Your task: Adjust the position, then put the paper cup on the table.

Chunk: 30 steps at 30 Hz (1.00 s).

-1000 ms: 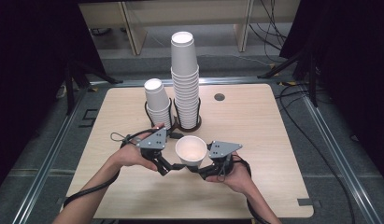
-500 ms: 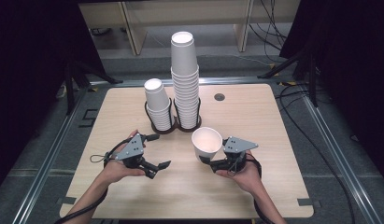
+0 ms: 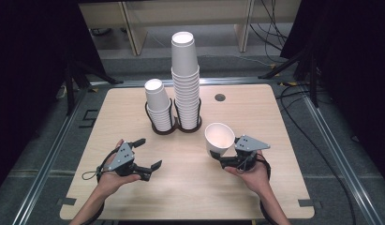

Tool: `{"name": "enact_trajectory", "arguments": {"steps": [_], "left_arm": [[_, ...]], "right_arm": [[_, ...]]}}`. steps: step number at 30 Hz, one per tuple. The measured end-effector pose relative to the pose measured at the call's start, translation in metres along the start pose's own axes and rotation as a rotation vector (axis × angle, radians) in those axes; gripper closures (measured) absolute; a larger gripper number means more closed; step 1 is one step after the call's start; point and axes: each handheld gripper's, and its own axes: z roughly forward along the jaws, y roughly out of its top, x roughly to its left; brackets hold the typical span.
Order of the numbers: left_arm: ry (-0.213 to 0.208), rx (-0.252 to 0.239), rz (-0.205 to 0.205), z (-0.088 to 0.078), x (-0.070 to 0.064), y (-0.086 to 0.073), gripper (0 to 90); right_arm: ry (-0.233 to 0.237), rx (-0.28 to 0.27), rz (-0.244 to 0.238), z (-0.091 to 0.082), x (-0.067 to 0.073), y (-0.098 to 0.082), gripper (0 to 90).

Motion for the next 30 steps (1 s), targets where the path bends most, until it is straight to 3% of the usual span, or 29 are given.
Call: {"name": "enact_trajectory", "arguments": {"steps": [1,2,5,6,7,8,10,11,12,13,14,15,18,19,20,21,23,24,25,26,27,29,30], "left_arm": [[0.008,-0.008,-0.005,-0.001,0.0,-0.001,0.2],[0.012,-0.008,-0.008,-0.003,0.001,-0.002,0.2],[0.035,-0.004,-0.024,-0.008,0.003,-0.006,0.2],[0.045,-0.003,-0.029,-0.009,0.003,-0.008,0.2],[0.057,-0.007,-0.03,-0.01,0.004,-0.01,0.2],[0.068,-0.011,-0.043,-0.011,0.005,-0.012,0.2],[0.094,-0.014,-0.049,-0.013,0.007,-0.015,0.1],[0.102,-0.025,-0.06,-0.012,0.008,-0.018,0.1],[0.112,-0.004,-0.066,-0.014,0.009,-0.019,0.1],[0.118,-0.011,-0.068,-0.013,0.011,-0.021,0.1],[0.115,-0.025,-0.07,-0.012,0.012,-0.022,0.1],[0.126,-0.001,-0.075,-0.013,0.013,-0.021,0.1],[0.132,-0.005,-0.08,-0.012,0.013,-0.021,0.2],[0.131,-0.004,-0.081,-0.012,0.013,-0.022,0.2],[0.124,-0.03,-0.085,-0.01,0.014,-0.023,0.2],[0.125,-0.006,-0.085,-0.011,0.014,-0.024,0.2],[0.128,-0.023,-0.094,-0.009,0.015,-0.027,0.2],[0.133,0.002,-0.09,-0.011,0.015,-0.027,0.3],[0.133,0.005,-0.092,-0.011,0.014,-0.028,0.3],[0.131,-0.012,-0.094,-0.01,0.015,-0.03,0.3],[0.127,-0.022,-0.099,-0.009,0.015,-0.031,0.3],[0.146,0.008,-0.102,-0.013,0.015,-0.032,0.3],[0.138,-0.018,-0.093,-0.011,0.017,-0.033,0.3]], "right_arm": [[-0.007,-0.009,-0.008,0.0,-0.002,0.0,23.5],[-0.009,0.018,0.013,-0.002,-0.002,-0.001,23.5],[-0.017,-0.018,0.014,-0.001,-0.005,-0.003,23.5],[-0.045,-0.018,0.023,-0.002,-0.005,-0.003,23.5],[-0.031,0.015,0.049,-0.005,-0.006,-0.003,23.5],[-0.045,-0.021,0.023,-0.004,-0.009,-0.004,23.5],[-0.058,-0.004,0.06,-0.007,-0.01,-0.005,23.5],[-0.067,-0.018,0.061,-0.008,-0.012,-0.005,23.5],[-0.084,0.003,0.045,-0.011,-0.015,-0.006,23.5],[-0.103,-0.013,0.064,-0.011,-0.016,-0.007,23.5],[-0.111,-0.012,0.052,-0.013,-0.019,-0.007,23.5],[-0.123,-0.017,0.071,-0.014,-0.02,-0.009,23.6],[-0.146,-0.021,0.092,-0.018,-0.025,-0.011,23.6],[-0.167,-0.014,0.071,-0.021,-0.028,-0.011,23.5],[-0.181,-0.029,0.082,-0.022,-0.029,-0.012,23.5],[-0.2,-0.015,0.083,-0.024,-0.031,-0.013,23.6],[-0.208,-0.009,0.115,-0.028,-0.032,-0.014,23.6],[-0.214,-0.009,0.123,-0.03,-0.033,-0.015,23.6],[-0.239,0.0,0.11,-0.033,-0.035,-0.016,23.6],[-0.254,-0.005,0.135,-0.034,-0.036,-0.017,23.5],[-0.268,-0.001,0.128,-0.036,-0.038,-0.017,23.5],[-0.303,-0.011,0.123,-0.041,-0.042,-0.018,23.6],[-0.287,-0.002,0.148,-0.043,-0.044,-0.018,23.6]]}}
